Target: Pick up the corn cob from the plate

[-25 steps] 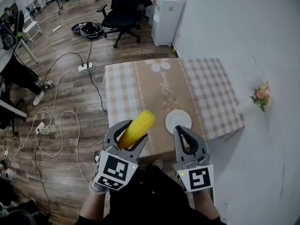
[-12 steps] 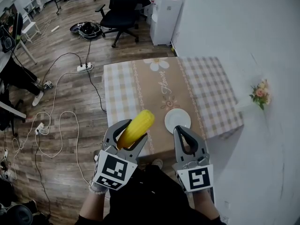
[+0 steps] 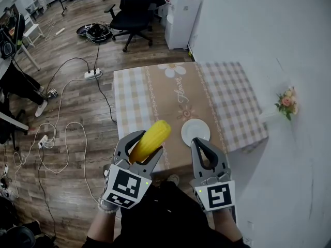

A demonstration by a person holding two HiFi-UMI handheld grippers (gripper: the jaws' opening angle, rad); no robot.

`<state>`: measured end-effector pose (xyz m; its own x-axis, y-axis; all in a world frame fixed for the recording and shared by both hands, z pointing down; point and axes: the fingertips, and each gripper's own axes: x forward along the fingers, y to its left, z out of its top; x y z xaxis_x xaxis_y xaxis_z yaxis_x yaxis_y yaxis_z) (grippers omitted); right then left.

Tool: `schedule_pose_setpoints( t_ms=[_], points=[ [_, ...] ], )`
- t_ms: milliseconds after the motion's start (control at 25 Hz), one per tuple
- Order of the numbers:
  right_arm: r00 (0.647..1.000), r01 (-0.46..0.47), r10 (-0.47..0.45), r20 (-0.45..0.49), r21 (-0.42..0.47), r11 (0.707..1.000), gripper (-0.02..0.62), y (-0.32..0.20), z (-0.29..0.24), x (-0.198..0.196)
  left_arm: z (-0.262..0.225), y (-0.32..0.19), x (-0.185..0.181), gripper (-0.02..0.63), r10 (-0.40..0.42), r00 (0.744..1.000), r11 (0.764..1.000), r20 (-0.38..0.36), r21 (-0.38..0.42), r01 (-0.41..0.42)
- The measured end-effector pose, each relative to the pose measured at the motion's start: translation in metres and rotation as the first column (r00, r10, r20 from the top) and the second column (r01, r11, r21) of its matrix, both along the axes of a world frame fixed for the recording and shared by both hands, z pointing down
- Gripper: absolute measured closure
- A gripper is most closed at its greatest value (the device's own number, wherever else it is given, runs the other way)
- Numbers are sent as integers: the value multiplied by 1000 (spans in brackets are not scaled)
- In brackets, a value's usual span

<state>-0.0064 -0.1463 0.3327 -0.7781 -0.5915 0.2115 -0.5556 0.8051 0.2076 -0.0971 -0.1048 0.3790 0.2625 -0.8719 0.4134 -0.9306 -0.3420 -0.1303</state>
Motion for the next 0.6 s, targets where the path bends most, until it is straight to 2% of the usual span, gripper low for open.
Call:
schedule_pose_setpoints(
  t_ms=[440, 600],
  points=[
    [1000, 2, -2, -4, -1, 1000, 552, -1, 0, 0, 0, -3, -2, 348, -4, 1000, 1000, -10, -4, 4],
    [1000, 0, 0, -6, -5, 1000, 552, -2, 0, 1, -13, -9, -1, 348, 22, 1000, 999, 16, 24, -23]
  ],
)
